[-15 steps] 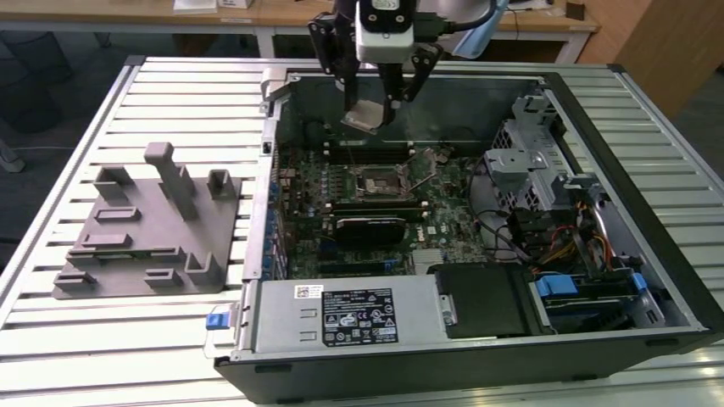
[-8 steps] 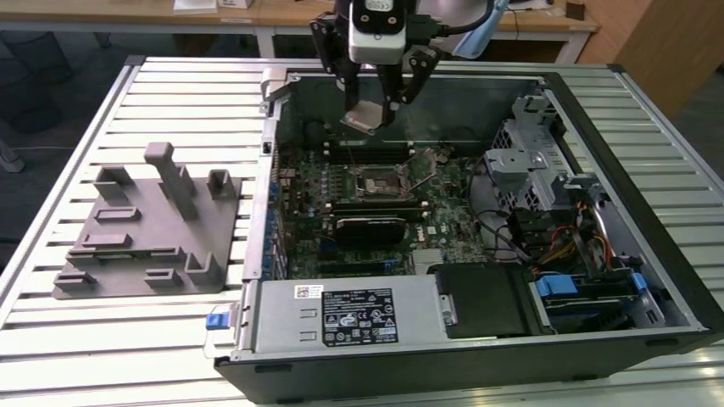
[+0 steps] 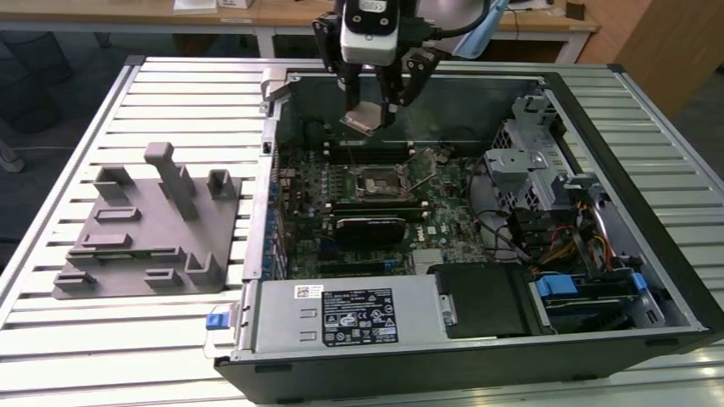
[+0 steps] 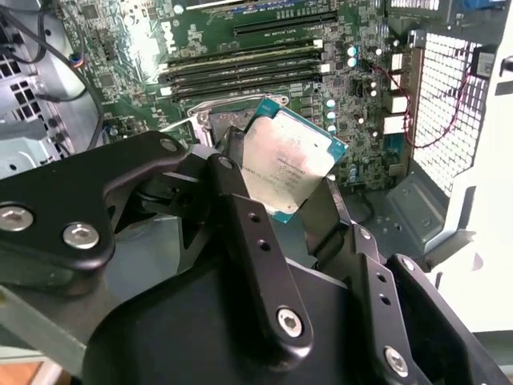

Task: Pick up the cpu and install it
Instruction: 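Place the cpu into insertion slot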

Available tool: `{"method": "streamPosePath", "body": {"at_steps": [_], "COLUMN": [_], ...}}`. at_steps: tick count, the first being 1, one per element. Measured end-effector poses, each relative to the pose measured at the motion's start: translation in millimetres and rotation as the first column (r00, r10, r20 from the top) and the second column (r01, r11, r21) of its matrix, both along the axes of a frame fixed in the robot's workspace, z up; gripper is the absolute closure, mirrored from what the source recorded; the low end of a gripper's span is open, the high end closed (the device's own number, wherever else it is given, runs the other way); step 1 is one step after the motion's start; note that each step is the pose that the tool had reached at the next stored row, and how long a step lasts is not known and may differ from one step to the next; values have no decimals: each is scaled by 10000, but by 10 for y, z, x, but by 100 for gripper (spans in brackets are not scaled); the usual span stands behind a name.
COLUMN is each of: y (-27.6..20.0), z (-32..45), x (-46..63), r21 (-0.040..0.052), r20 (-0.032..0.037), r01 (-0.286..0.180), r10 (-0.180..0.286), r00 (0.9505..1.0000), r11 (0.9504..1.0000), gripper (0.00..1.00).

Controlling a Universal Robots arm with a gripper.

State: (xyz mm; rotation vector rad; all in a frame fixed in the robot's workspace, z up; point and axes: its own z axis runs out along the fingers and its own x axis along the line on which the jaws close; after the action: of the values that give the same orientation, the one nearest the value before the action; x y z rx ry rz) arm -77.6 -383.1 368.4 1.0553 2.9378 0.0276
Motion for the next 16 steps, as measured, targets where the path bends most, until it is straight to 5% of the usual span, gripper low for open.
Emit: {"method": "streamPosePath", "body": {"at_steps": [16], "y": [0], "z": [-18], "x": [0], "r21": [-5], "r20": [0], "r01": [1372], "r10": [-1372], "r00": [9905], "r11": [9905], "gripper": [47]}}
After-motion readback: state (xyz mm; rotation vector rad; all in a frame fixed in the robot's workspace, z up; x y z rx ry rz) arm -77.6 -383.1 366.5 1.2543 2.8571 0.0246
